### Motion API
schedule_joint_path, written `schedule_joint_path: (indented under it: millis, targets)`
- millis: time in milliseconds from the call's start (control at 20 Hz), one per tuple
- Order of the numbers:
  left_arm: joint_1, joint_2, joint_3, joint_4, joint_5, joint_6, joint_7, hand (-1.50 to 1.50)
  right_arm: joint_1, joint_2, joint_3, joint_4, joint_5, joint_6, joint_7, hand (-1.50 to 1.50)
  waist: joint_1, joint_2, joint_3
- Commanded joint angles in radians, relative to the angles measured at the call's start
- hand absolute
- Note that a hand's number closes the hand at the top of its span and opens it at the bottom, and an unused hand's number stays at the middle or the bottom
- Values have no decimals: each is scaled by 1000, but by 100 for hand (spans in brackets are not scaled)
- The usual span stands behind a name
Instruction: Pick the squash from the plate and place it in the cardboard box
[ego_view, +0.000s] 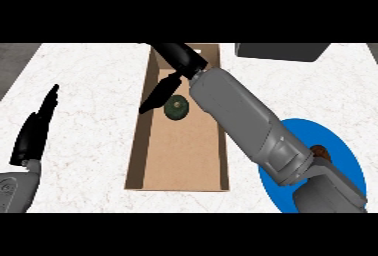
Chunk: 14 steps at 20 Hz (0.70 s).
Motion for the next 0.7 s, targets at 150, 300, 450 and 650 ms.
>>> schedule_joint_path:
  millis: [150, 300, 450, 650]
  targets:
    - [1, -3, 20, 18, 3, 2, -10, 0, -76, -52, -158, 151, -97, 135, -107, -150, -35, 3, 0]
    - [19, 25, 40, -17, 25, -27, 3, 0, -97, -141, -204, 210, -124, 231, -118, -150, -25, 4, 1]
    - [10, -2, 13, -44, 4, -9, 42, 0, -80, -167, -208, 277, -101, 214, -153, -150, -26, 5, 1]
    - [20, -3, 10, -42, -10, -1, 14, 0, -62, -304, -210, 324, -87, 342, -210, -150, -16, 15, 2]
